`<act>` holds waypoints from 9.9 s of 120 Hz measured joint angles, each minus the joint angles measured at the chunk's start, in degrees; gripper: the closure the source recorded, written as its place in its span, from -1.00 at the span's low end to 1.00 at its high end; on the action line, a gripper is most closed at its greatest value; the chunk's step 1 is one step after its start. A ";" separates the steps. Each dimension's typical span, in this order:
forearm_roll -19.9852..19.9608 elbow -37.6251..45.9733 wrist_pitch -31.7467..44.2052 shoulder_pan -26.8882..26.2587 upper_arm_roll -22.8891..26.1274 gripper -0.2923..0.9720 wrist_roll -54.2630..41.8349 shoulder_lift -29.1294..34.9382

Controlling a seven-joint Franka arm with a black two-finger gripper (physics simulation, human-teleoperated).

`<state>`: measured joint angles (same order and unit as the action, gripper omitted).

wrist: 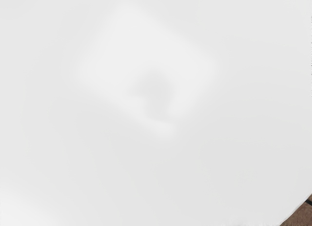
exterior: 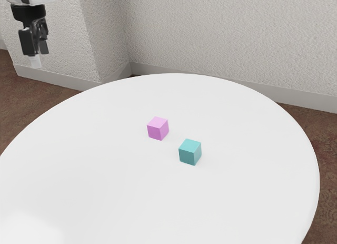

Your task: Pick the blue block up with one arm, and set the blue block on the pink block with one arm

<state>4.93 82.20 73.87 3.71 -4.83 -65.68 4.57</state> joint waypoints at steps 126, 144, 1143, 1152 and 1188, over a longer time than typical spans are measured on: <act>3.53 -15.05 -3.32 0.28 5.21 -0.53 -8.87 -3.99; 2.86 -14.93 -2.09 0.87 6.11 -0.53 -9.32 -5.06; 7.63 -12.06 45.26 -4.41 22.45 -0.06 -100.34 -53.91; 7.63 -12.12 44.79 -4.42 22.00 -0.06 -100.34 -52.97; 7.54 -13.68 42.35 -3.70 19.17 -0.04 -100.34 -47.26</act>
<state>12.47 68.52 116.22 0.01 14.34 -166.02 -42.70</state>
